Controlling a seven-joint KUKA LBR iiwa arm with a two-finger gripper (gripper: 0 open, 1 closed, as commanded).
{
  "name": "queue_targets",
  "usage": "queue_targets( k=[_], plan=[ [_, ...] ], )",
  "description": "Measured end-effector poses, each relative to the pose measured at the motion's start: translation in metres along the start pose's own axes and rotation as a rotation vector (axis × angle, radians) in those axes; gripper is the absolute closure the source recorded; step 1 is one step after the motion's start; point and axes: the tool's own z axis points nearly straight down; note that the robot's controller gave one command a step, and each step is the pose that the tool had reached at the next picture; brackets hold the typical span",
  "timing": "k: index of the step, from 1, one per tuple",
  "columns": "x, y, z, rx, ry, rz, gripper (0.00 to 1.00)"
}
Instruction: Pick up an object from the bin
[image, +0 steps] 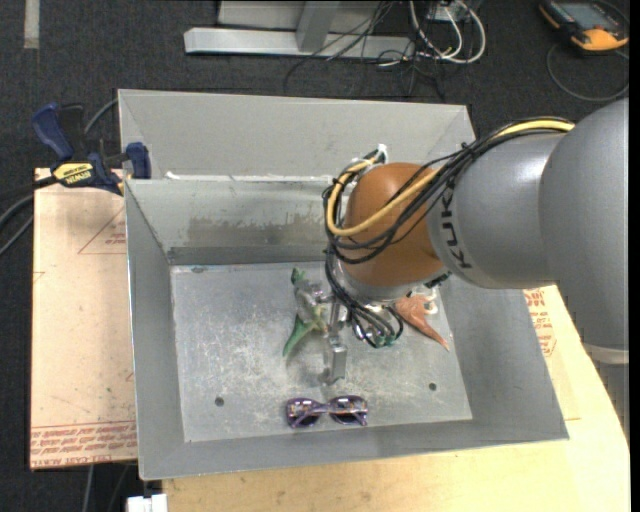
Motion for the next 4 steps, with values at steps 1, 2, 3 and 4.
queue_targets(
  k=[1,2,3,4],
  plan=[
    [0.047,0.04,-0.037,0.003,0.001,0.587,1.0],
    [0.047,0.039,-0.037,0.002,0.001,0.588,0.0],
    [0.047,0.039,-0.037,0.002,0.001,0.589,0.0],
    [0.09,-0.014,0.017,0.002,-0.004,0.455,0.0]
  ],
)
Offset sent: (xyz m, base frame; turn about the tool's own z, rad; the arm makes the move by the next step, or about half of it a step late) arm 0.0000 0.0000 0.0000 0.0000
